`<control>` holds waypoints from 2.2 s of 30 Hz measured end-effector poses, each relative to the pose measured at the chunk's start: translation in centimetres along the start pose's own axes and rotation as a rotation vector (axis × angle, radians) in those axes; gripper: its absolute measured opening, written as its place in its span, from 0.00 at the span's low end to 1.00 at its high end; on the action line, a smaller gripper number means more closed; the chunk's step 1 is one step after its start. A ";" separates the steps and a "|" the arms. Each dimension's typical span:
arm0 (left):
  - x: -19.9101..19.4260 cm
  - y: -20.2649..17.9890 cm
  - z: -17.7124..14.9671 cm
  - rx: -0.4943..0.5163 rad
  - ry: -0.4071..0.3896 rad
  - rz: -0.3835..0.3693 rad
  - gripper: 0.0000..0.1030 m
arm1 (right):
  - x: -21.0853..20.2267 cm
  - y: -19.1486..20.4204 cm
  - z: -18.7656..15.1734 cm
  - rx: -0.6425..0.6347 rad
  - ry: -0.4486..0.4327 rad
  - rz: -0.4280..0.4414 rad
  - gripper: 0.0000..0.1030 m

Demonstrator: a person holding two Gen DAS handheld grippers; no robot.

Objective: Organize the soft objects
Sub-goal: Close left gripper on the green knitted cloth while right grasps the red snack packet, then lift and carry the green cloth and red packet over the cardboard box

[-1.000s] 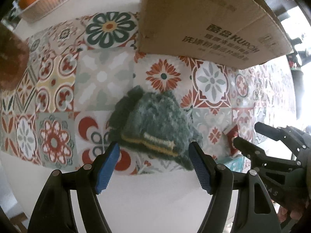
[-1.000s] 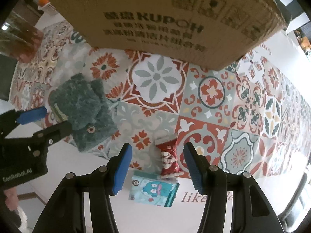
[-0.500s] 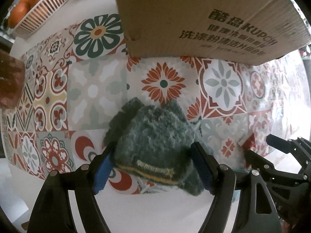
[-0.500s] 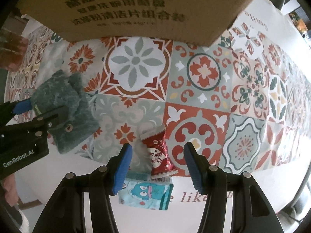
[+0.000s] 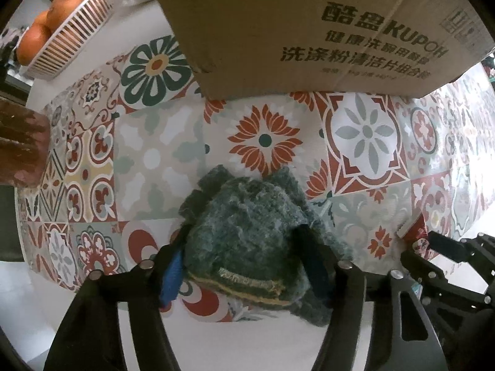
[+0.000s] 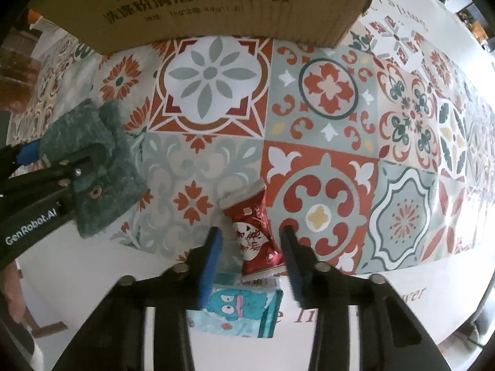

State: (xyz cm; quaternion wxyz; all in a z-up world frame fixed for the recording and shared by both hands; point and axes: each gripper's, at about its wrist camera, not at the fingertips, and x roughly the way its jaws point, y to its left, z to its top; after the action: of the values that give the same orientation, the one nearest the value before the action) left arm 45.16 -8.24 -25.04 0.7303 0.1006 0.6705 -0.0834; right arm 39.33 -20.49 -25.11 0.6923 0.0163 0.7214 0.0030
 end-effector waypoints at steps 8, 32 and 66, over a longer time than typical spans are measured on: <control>-1.6 0.5 -2.3 0.004 -0.048 -0.030 0.36 | 0.5 0.1 -1.2 0.012 -0.047 0.029 0.23; -10.8 2.8 -5.6 -0.077 -0.314 -0.200 0.25 | -10.7 0.0 -3.9 0.046 -0.341 0.157 0.23; -23.4 1.6 -4.8 -0.030 -0.619 -0.258 0.25 | -22.0 -0.8 -4.1 0.032 -0.694 0.246 0.23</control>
State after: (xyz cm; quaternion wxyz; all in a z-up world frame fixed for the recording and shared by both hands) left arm 38.89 -5.75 -2.10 0.8842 -0.0259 0.4251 -0.1917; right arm 36.15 -21.86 -2.95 0.8899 0.1136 0.4364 0.0691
